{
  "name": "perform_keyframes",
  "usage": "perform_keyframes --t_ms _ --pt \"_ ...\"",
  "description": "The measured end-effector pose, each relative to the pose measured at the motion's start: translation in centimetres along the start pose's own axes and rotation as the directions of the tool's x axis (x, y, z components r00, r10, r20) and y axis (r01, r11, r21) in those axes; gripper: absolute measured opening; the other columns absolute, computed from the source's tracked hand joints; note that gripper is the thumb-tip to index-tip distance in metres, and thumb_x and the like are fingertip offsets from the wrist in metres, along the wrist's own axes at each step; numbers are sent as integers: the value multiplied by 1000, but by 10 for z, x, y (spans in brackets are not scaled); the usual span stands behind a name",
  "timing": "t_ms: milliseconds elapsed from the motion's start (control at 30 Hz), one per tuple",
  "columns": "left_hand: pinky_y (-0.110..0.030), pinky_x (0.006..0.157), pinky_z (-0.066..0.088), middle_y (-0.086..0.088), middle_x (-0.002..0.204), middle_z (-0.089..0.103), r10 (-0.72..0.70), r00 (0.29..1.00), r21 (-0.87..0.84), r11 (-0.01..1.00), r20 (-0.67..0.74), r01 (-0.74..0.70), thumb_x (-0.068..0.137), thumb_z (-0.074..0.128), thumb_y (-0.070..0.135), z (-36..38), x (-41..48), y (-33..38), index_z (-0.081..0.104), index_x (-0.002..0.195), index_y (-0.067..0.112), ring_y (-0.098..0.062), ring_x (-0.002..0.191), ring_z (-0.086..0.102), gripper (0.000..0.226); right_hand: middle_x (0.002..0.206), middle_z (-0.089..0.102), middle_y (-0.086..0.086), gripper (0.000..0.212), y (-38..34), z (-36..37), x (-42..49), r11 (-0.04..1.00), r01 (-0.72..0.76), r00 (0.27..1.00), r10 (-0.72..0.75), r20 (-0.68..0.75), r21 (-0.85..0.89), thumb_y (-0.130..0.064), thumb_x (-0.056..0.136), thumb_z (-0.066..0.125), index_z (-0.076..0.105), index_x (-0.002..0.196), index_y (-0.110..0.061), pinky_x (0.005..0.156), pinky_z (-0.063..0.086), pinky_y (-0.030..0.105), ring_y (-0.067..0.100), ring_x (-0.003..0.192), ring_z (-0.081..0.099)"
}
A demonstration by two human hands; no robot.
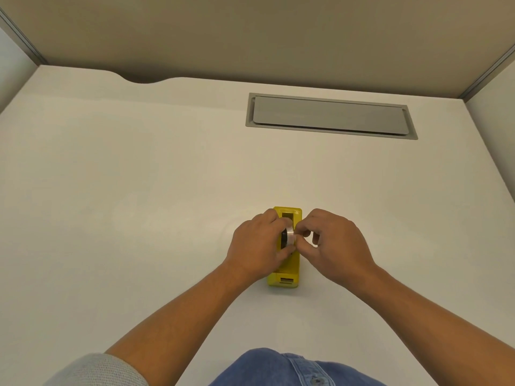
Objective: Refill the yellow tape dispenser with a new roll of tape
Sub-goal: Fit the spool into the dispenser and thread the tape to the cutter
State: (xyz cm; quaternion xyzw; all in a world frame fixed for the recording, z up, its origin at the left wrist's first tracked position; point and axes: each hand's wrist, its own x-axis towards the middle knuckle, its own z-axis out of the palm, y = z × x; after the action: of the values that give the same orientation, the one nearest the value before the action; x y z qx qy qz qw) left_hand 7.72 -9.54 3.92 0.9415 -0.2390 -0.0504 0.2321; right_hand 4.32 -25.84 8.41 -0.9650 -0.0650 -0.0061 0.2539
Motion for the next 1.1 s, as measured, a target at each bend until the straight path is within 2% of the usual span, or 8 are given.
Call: perform_keyframes --t_ms 133,367,467,600,700,800,967,1100 --pt "-24 60 32 7 94 55 12 1000 -7 1000 -2 -12 82 63 43 -2 -2 1 59 113 30 -13 82 54 34 72 55 -14 6 -10 -6 -2 999 44 998 -44 -43 -2 -29 80 67 66 76 -32 48 41 24 6 58 48" --pt "-26 61 39 4 99 56 23 1000 27 999 8 -24 81 68 40 -3 -7 -5 57 118 29 -16 85 57 40 75 61 -13 4 -11 -1 -29 987 133 991 -129 47 -92 -27 80 68 69 80 -30 48 42 24 6 61 47" --pt "-27 63 44 4 102 57 35 999 20 999 -4 -35 81 70 37 -2 -11 -7 54 122 31 -16 87 57 44 75 64 -8 4 -8 8 -40 971 185 982 -177 64 -151 -23 78 74 71 80 -26 48 38 22 13 61 56" --pt "-29 64 48 5 106 57 37 999 22 999 -11 -37 82 68 38 -1 -16 -7 49 128 31 -16 91 57 50 73 66 -5 6 -4 19 -51 952 224 974 -215 65 -210 -24 76 77 72 79 -22 51 32 19 15 57 57" --pt "-25 63 42 6 106 57 26 1000 -7 1000 -12 -26 81 65 46 -3 -26 -10 45 132 30 -14 91 57 57 73 68 -4 8 -2 25 -55 953 212 977 -204 60 -215 -25 75 79 73 79 -21 51 32 19 15 56 57" --pt "-21 62 39 13 100 57 -8 1000 -30 999 13 9 73 59 62 -7 -40 -18 43 135 34 -8 88 56 70 74 68 -3 7 -2 28 -56 958 202 979 -195 53 -206 -24 76 78 73 80 -21 48 40 22 17 58 60" --pt "-24 66 45 12 108 60 0 996 92 996 93 -9 60 55 80 4 -62 -18 40 136 31 -11 93 58 91 76 69 -3 5 -5 26 -56 960 188 982 -185 33 -207 -23 77 77 73 80 -21 49 40 21 17 61 61" --pt "-30 68 52 6 110 62 -65 996 135 989 58 57 74 63 66 17 -64 -14 48 131 27 -14 91 60 70 76 69 -3 4 -7 27 -57 956 196 980 -196 20 -218 -23 78 77 73 80 -21 50 37 20 17 61 61"
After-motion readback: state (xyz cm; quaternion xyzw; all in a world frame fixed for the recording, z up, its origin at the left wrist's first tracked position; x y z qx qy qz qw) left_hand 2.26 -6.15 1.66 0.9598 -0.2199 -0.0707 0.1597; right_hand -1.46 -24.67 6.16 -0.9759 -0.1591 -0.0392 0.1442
